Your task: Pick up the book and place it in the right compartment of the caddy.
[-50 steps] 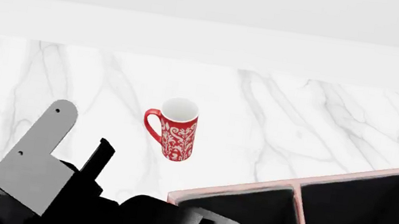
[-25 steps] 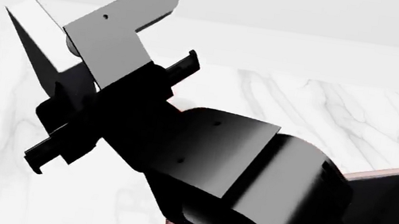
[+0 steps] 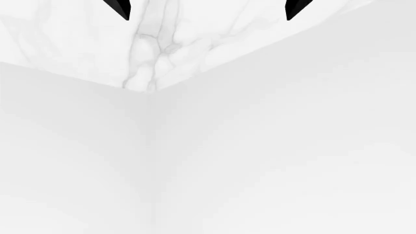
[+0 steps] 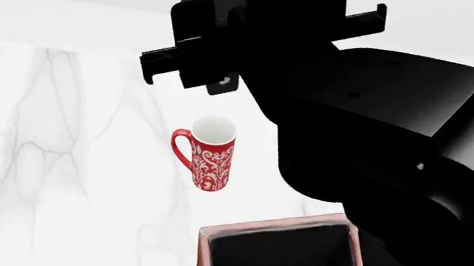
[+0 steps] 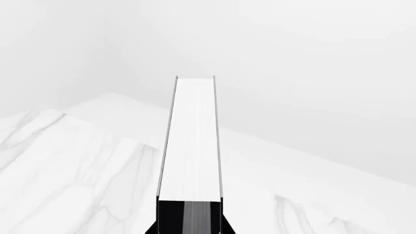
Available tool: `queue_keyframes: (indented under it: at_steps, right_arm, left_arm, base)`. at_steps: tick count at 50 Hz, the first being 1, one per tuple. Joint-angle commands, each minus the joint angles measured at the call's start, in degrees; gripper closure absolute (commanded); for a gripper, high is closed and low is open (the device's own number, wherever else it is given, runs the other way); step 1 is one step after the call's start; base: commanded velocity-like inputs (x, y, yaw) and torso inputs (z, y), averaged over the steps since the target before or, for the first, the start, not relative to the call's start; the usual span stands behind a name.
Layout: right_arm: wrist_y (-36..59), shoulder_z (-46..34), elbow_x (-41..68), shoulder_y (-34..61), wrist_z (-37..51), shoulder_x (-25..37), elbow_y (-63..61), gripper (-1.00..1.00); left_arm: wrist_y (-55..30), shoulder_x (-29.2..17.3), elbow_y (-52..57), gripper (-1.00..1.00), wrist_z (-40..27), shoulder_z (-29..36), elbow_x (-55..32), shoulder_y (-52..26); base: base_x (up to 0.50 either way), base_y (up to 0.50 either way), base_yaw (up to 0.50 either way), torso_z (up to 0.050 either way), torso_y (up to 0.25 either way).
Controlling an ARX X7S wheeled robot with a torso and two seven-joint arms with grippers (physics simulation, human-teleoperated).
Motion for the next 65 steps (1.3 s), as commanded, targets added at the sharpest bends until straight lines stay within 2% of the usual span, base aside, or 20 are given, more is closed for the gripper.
queue_keyframes:
  at_steps: [1, 21, 36, 49, 57, 65]
  right_arm:
    - [3.59, 7.55, -0.69, 2.9, 4.33, 2.99, -0.72, 1.0]
    - [2.64, 9.95, -3.75, 1.34, 6.43, 12.35, -0.74, 1.0]
    - [5.14, 15.84, 0.69, -2.38, 11.56, 20.08, -5.8, 1.0]
    - [4.49, 16.65, -2.04, -5.3, 11.16, 26.92, -5.54, 1.0]
    - [1.59, 14.71, -6.3, -5.43, 7.27, 28.18, -0.85, 1.0]
    - [2.6, 16.02, -5.82, -6.23, 10.54, 28.15, 1.15, 1.0]
  left_arm:
    - [1.49, 1.06, 0.06, -1.0, 1.68, -1.47, 0.51, 0.62]
    - [1.39, 0.8, 0.29, -1.0, 1.44, -1.77, -0.25, 0.65]
    - [1.63, 0.64, -0.16, -1.0, 1.37, -1.27, 0.03, 0.61]
    - [2.35, 0.9, -0.66, -1.0, 1.59, -1.27, 0.16, 1.02]
    - [1.61, 0.4, -0.21, -1.0, 1.16, -0.81, 0.27, 0.78]
    - [1.53, 0.33, 0.01, -1.0, 1.02, -0.9, 0.09, 0.86]
  base:
    - [0.0, 0.0, 0.0, 0.0, 0.0]
    - [0.0, 0.0, 0.0, 0.0, 0.002]
    - [0.0, 0.0, 0.0, 0.0, 0.001]
    - [0.0, 0.0, 0.0, 0.0, 0.002]
    - [0.0, 0.0, 0.0, 0.002, 0.001]
    - [0.0, 0.0, 0.0, 0.0, 0.003]
